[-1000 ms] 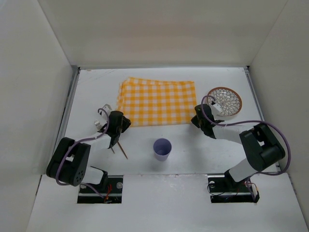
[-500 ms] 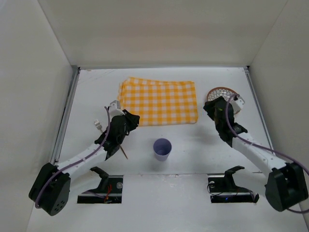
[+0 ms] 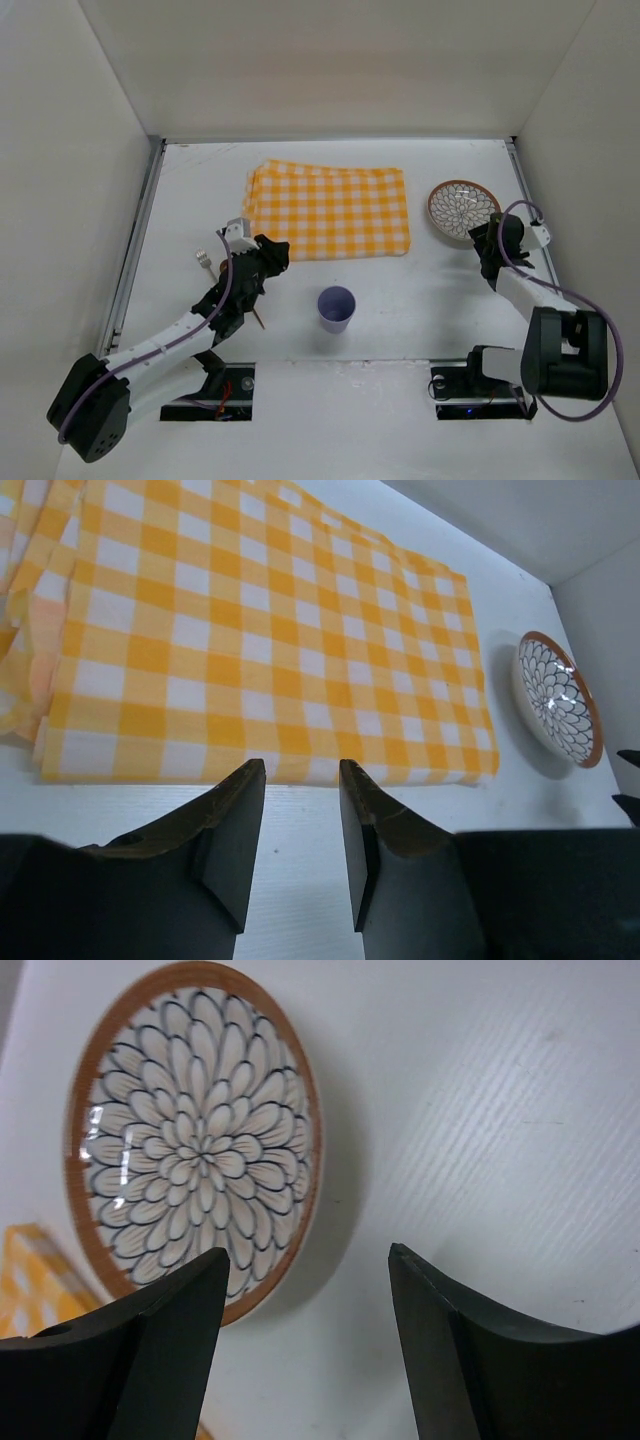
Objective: Set the dinner table for one person
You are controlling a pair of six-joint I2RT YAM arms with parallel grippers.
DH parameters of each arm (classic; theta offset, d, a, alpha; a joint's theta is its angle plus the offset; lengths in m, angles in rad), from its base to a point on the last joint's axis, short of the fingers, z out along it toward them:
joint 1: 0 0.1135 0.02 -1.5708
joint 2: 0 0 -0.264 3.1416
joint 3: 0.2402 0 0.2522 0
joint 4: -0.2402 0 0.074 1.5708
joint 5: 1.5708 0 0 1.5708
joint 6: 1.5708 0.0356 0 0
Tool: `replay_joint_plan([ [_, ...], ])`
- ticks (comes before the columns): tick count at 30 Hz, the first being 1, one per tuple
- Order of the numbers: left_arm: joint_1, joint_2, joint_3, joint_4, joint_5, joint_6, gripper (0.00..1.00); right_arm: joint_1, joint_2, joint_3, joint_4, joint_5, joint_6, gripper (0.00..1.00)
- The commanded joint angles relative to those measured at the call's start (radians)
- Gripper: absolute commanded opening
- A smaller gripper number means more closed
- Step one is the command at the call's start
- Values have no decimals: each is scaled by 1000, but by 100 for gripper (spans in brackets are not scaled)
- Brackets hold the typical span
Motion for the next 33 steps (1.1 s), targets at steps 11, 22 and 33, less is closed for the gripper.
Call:
replay_joint_plan([
  [11, 52, 9, -21, 69, -15, -21, 37, -107, 277, 80, 222, -223, 0, 60],
  [22, 121, 68, -30, 72, 2, -63, 38, -133, 404, 126, 283, -248, 52, 23],
  [33, 127, 96, -36, 101, 12, -75, 39, -133, 69, 7, 354, -240, 104, 3],
])
